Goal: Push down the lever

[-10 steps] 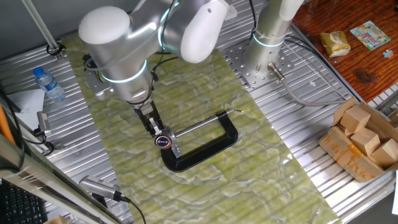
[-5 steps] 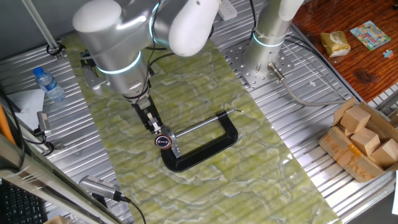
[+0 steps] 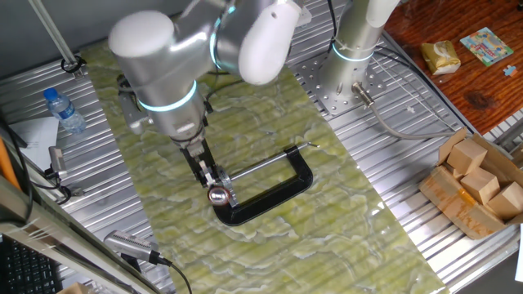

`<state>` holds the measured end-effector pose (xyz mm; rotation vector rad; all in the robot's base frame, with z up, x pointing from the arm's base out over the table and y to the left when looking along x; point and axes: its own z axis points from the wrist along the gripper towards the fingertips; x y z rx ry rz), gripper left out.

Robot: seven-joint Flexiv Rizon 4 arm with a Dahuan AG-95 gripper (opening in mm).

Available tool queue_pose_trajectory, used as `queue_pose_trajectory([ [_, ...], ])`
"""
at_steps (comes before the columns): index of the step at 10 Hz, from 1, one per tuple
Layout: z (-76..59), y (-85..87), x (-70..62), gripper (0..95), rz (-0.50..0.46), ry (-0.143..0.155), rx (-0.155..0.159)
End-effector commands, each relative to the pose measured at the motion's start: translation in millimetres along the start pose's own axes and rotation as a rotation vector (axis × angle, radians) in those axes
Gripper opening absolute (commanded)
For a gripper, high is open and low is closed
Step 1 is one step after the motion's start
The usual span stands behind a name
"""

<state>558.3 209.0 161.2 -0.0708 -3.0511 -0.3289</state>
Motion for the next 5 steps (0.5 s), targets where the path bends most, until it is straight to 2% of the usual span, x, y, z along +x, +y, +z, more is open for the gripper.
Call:
queue_pose_trajectory([
  [1,2.8,3.4,1.3,0.0,0.01,-0.006,-0.002],
  [5,14.9,13.6,1.7,0.0,0.035,-0.014,0.009],
])
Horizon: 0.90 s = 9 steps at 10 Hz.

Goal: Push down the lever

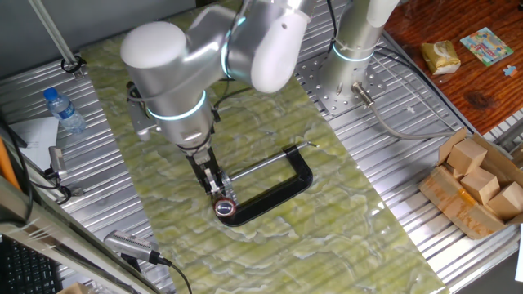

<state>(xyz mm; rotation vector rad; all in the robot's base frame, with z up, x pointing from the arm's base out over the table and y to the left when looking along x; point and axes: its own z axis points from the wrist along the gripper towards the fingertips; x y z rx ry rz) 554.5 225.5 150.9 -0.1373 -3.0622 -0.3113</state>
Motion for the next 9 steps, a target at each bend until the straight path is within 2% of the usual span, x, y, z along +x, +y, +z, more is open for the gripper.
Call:
queue_pose_trajectory([
  [1,2.0,-0.6,-2.3,0.0,-0.011,0.004,0.001],
  [3,2.8,-3.2,-2.3,0.0,-0.042,0.001,0.014],
  [5,1.2,-6.6,-2.6,0.0,-0.071,0.013,0.024],
  [7,-5.4,-12.6,-4.1,0.0,-0.13,0.023,0.058],
  [8,-12.9,-15.3,-4.9,0.0,-0.119,0.039,0.048],
  [9,-17.4,-15.8,-4.2,0.0,-0.118,0.051,0.052],
])
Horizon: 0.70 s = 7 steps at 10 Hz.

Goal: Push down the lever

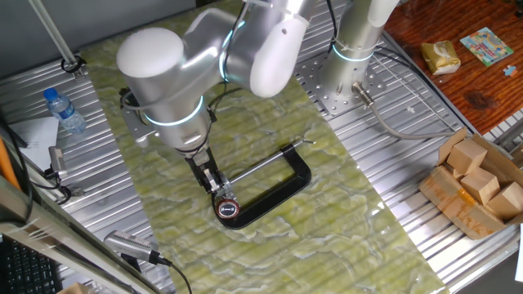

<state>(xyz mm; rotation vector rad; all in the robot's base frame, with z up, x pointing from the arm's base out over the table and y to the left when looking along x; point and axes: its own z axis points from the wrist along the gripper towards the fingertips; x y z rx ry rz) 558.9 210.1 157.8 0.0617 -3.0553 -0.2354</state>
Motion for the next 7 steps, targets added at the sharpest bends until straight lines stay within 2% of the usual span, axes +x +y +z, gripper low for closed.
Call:
queue_pose_trajectory([
  [1,-12.7,-3.8,4.3,0.0,0.007,0.036,-0.001],
  [4,-19.9,-15.2,8.1,0.0,-0.023,0.062,0.011],
  [5,-19.9,-15.2,8.1,0.0,-0.042,0.07,0.005],
  [7,-19.9,-15.2,8.1,0.0,-0.069,0.074,-0.038],
])
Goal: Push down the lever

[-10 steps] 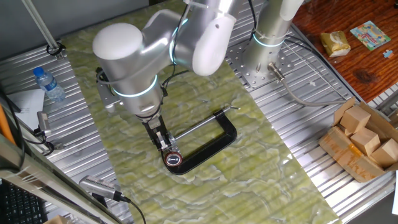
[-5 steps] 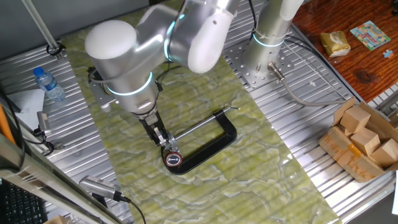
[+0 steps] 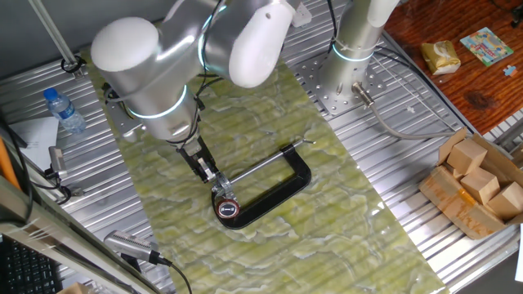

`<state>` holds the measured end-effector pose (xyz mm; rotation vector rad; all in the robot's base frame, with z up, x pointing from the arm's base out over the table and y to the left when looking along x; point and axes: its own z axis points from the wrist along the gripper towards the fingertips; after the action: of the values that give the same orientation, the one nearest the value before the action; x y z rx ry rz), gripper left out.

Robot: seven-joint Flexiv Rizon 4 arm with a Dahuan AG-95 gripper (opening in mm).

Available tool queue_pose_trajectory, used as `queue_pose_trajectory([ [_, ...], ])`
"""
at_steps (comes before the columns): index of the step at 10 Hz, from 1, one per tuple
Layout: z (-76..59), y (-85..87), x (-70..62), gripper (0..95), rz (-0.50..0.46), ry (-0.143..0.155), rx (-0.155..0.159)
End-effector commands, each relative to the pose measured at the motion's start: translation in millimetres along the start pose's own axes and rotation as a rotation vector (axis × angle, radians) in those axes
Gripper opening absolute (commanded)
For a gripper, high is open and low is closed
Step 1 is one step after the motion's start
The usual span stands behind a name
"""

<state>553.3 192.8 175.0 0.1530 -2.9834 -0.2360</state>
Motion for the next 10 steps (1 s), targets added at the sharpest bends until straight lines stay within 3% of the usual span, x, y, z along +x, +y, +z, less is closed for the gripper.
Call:
queue_pose_trajectory([
  [1,-0.7,-1.0,0.6,0.0,-0.014,-0.001,-0.052],
  [2,-0.7,-1.0,0.6,0.0,-0.022,-0.004,-0.069],
  [7,-0.7,-1.0,0.6,0.0,-0.125,-0.004,-0.068],
  [10,-0.7,-1.0,0.6,0.0,-0.313,-0.005,-0.069],
])
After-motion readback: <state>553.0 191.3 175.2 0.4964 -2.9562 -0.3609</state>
